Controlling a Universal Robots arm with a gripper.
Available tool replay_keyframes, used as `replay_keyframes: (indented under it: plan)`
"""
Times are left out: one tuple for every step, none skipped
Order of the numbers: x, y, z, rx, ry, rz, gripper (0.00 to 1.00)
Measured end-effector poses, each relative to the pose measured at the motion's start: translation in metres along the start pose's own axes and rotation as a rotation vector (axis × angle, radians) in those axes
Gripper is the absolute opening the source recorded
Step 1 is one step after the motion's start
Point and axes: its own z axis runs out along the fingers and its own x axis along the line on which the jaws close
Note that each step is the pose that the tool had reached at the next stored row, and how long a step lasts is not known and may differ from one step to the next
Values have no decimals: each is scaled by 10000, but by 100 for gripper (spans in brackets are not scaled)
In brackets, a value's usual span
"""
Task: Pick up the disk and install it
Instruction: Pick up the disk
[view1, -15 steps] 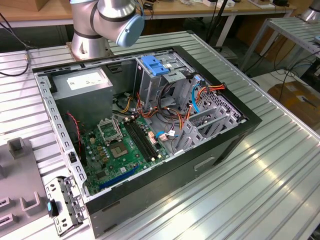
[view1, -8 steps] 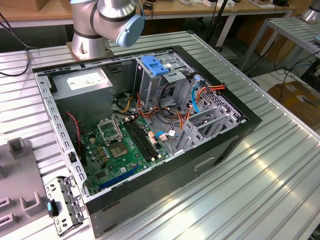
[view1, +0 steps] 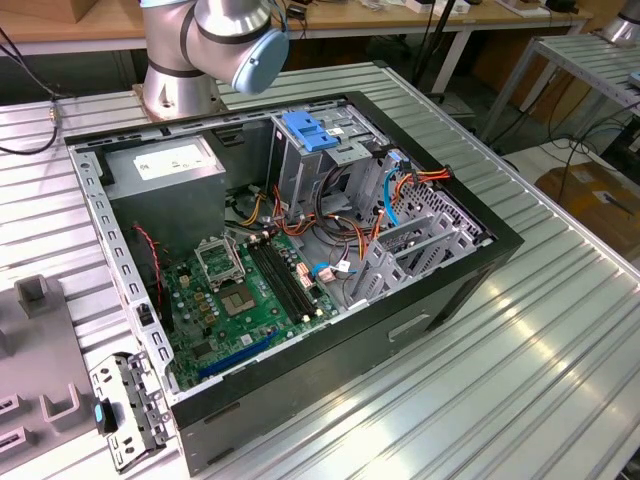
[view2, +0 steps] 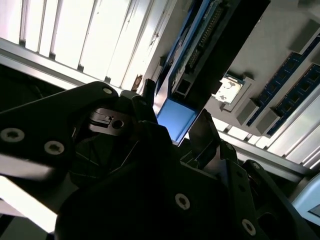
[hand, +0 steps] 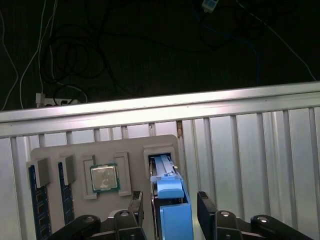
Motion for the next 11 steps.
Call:
replay_keyframes:
  plan:
    - [0,0,7,-1,0,0,55]
    - [0,0,11,-1,0,0,54]
    - [0,0,19,1,-1,0,54]
    - [0,0,27,1,-1,0,47]
    - [0,0,33,0,0,-1,47]
    - [0,0,41,0,0,-1,47]
    - [0,0,53,1,-1,0,47]
    - [1,0,64,-1,0,-1,47]
    - [1,0,73,0,-1,-3,47]
    - [1,1,78,-1,0,-22,47]
    - [2,7,86,-1,0,-133,47]
